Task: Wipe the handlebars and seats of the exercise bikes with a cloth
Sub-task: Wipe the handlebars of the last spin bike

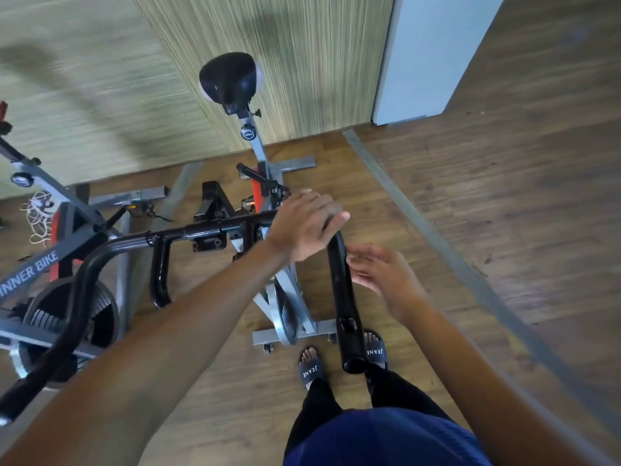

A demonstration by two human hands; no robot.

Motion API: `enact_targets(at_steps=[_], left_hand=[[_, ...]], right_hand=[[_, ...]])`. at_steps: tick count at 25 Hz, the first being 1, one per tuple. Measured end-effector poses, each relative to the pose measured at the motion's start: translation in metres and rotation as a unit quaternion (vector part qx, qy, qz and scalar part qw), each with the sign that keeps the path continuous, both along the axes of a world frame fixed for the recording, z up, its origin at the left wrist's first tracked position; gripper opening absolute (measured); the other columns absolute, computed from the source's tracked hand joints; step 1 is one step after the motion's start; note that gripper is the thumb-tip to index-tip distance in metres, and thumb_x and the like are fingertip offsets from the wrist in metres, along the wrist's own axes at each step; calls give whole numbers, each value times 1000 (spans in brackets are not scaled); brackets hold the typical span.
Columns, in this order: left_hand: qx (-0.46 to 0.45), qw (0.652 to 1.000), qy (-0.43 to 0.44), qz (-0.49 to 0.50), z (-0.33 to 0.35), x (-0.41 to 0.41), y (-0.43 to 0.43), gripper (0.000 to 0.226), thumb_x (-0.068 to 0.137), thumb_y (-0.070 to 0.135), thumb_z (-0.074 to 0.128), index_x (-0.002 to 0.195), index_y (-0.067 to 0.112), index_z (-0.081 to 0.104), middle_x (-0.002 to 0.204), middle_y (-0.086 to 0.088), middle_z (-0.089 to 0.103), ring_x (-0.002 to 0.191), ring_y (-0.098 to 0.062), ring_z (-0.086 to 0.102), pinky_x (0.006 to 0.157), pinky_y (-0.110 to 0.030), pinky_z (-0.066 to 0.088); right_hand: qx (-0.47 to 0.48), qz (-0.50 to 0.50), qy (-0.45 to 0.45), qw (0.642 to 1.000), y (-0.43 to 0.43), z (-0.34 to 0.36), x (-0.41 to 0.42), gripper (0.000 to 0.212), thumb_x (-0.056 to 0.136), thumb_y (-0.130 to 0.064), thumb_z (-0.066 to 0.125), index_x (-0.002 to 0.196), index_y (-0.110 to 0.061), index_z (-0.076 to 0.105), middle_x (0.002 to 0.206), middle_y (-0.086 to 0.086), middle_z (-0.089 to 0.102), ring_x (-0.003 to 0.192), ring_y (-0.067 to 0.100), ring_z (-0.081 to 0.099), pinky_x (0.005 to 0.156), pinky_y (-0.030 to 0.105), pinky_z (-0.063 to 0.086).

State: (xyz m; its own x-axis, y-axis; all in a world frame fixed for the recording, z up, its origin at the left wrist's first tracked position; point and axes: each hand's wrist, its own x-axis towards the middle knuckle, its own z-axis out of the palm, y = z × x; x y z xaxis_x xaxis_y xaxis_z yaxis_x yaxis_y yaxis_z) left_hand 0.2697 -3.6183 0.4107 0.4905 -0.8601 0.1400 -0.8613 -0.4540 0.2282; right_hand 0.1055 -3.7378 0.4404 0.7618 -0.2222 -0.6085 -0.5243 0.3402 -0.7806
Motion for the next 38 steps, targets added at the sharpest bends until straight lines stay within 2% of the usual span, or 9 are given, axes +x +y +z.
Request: enact_targets(at_steps=[4, 9, 17, 20, 23, 26, 30, 35, 38], left_hand=[[-10, 999, 43, 10, -5, 22, 7, 67, 104, 53, 15, 92, 15, 69, 84, 0, 68, 77, -20, 62, 67, -38, 51], [-126, 985, -69, -93, -18, -7, -5, 54, 107, 34, 31, 76, 13, 70, 79, 0, 70, 78, -21, 66, 99, -40, 45], [-186, 953, 32, -237, -11, -49, 5, 43, 102, 20, 39, 78, 10, 73, 84, -2, 71, 89, -21, 66, 108, -41, 39], [-217, 942, 122, -224, -6, -78, 18, 45, 102, 18, 35, 81, 6, 73, 85, -4, 71, 86, -22, 66, 105, -46, 40], [-232, 922, 241, -195, 5, -102, 28, 47, 102, 16, 32, 80, 4, 71, 82, -4, 71, 82, -25, 65, 96, -49, 43], [-223, 903, 330, -162, 26, -123, 36, 48, 101, 18, 30, 81, 2, 70, 83, -4, 72, 84, -22, 64, 90, -45, 45], [-209, 891, 365, -169, 41, -137, 41, 49, 102, 21, 29, 78, 3, 68, 78, -4, 69, 77, -19, 63, 85, -41, 47], [-232, 893, 380, -68, 24, -133, 33, 53, 100, 25, 30, 73, -5, 64, 71, -13, 65, 71, -27, 60, 74, -50, 45], [-262, 886, 377, -65, 31, -145, 36, 47, 100, 20, 34, 69, -3, 61, 66, -11, 62, 66, -28, 56, 69, -51, 43]], right_hand=[[-12, -32, 3, 999, 11, 3, -8, 22, 97, 0, 58, 114, -10, 68, 93, 1, 75, 78, 7, 72, 69, 17, 53], [-4, -109, 26, 994, 24, -2, -27, 20, 96, -2, 61, 114, -5, 68, 86, 2, 72, 71, 6, 68, 70, 20, 53], [85, -263, 33, 961, 44, 12, -59, 17, 97, -2, 57, 113, -3, 64, 91, 11, 69, 71, 12, 69, 68, 24, 59], [123, -311, 17, 942, 50, 16, -66, 12, 97, 0, 56, 104, -2, 65, 87, 14, 71, 72, 17, 71, 70, 28, 62], [126, -351, 11, 928, 59, 17, -71, 10, 97, 1, 52, 93, -4, 59, 71, 9, 61, 55, 12, 60, 51, 22, 55], [123, -374, 19, 919, 62, 15, -71, 11, 98, -4, 54, 88, -8, 57, 71, 5, 52, 58, 13, 51, 48, 21, 51], [121, -355, 8, 927, 60, 19, -70, 13, 97, -4, 54, 85, -7, 59, 73, 5, 54, 59, 13, 54, 47, 21, 50], [144, -337, 7, 930, 56, 25, -74, 17, 101, -4, 50, 87, -3, 59, 66, 5, 55, 42, 8, 54, 41, 20, 49], [139, -307, 14, 941, 55, 25, -75, 13, 100, -5, 52, 93, -2, 61, 72, 7, 60, 50, 11, 60, 47, 22, 53]])
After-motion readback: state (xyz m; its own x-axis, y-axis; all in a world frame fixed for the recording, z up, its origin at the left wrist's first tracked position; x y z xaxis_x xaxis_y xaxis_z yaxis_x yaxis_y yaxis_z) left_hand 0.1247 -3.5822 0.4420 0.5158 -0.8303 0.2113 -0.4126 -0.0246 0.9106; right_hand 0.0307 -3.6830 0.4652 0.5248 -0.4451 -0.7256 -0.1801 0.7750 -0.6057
